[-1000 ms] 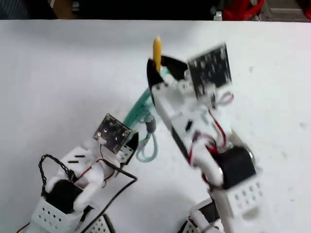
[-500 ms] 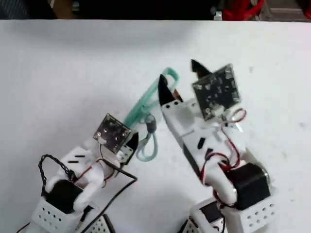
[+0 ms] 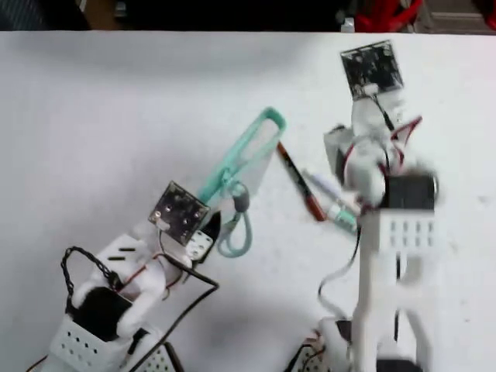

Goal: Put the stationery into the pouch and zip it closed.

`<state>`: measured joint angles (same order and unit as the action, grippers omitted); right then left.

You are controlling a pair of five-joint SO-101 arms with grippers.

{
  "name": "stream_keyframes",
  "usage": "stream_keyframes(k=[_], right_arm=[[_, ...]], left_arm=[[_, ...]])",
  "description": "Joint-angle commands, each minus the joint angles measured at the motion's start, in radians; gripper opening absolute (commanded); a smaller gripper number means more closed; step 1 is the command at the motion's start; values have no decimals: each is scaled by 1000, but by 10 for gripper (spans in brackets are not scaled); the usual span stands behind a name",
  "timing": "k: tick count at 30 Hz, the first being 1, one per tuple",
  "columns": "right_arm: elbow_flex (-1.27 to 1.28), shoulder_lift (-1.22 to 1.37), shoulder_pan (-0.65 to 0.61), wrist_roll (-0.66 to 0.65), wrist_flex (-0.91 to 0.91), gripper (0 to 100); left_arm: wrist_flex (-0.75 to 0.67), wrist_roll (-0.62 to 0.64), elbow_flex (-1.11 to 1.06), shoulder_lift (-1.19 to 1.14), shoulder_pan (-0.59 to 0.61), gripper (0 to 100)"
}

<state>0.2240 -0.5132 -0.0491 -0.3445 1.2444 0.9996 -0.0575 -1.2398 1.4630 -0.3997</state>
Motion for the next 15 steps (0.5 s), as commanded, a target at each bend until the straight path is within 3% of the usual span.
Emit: stream_keyframes(k=[1, 5, 10, 15], right_arm=[[-43, 193, 64, -83, 7, 154], [-44, 426, 73, -158, 2, 208], [-44, 634, 38, -377, -53, 220], [-86, 757, 38, -385, -154, 221]], left_arm=[[-23, 0, 6, 1, -7, 124], [-23, 0, 6, 1, -7, 124], [-23, 0, 6, 1, -7, 124], [-23, 0, 6, 1, -7, 124]])
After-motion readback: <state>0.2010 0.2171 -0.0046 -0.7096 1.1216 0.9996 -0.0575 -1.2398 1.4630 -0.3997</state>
